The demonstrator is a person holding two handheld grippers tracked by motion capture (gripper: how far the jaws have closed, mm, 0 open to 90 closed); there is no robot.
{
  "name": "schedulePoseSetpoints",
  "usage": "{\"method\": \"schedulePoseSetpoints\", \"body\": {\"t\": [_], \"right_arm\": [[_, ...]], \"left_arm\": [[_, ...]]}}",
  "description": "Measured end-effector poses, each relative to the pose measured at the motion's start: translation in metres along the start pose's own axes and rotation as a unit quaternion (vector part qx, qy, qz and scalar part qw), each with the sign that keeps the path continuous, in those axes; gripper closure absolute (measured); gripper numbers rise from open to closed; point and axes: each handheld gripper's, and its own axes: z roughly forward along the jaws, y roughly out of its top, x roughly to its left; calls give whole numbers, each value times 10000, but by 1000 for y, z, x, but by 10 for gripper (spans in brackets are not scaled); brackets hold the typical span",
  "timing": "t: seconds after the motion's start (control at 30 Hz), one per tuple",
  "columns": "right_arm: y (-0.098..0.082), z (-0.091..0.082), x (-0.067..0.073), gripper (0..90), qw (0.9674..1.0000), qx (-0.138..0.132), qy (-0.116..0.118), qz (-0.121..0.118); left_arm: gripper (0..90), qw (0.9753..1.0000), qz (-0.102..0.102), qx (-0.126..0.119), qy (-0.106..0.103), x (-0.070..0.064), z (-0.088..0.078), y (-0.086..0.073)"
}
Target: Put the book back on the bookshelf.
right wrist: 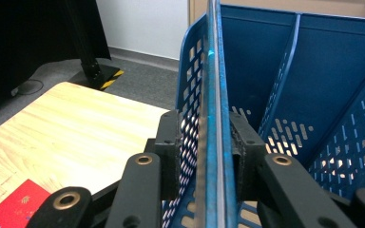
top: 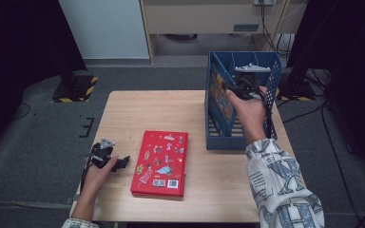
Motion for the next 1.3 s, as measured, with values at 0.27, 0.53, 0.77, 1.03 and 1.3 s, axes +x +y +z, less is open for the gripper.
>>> {"method": "schedulePoseSetpoints", "body": {"t": [0.27,0.53,0.77,1.03,1.3], "right_arm": [[1,0,1,770,10000,58,-11,-18],[2,1,3,783,9999,87,-48,-16],[2,1,2,781,10000,73,-2,66],[3,1,3,794,9999,71,-87,14],[-1,1,1,817,9996,-113,-241,64]], "left_arm": [[0,10000,2,0,-2,0,0,0],[0,10000,2,0,-3,0,0,0],[0,10000,3,1,-2,0,0,0],[0,10000,5,0,-3,0,0,0],[0,10000,9,2,-5,0,0,0]]}}
